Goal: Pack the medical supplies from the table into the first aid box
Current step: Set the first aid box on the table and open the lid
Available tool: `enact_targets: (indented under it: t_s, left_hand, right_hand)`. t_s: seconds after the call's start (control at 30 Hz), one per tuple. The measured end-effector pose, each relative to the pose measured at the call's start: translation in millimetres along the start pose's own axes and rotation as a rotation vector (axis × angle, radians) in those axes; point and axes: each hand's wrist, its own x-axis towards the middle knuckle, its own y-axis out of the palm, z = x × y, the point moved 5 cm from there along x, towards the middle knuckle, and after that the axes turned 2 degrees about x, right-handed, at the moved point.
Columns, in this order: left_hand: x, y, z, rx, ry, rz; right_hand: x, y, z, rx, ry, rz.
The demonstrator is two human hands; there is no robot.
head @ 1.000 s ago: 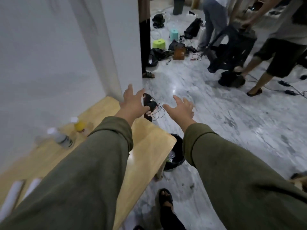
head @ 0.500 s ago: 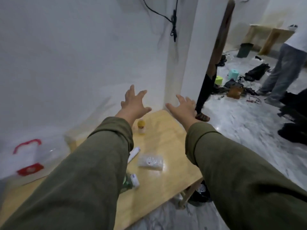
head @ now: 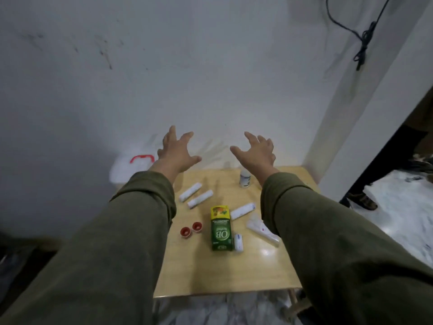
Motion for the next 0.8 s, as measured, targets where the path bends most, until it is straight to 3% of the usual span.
enact_targets:
  t_s: [0.23, 0.47, 0.8]
  left_hand:
    - [-3.2, -11.5, 103.0, -0.024, -0.146, -0.006]
    - [23.3, -13.9, 186.2, 0.035, -0.159, 0.029]
    - [58.6, 31.1, 270.2, -0.089, -0.133, 0.222]
  right_hand:
    - [-2.3, 82.8, 55.4, -0.032, -0.091, 0.126]
    - [3.4, 164.7, 96.2, -0.033, -0.099, 0.202]
    - [6.7, 271.3, 110.8, -0.076, -0.077, 0.321]
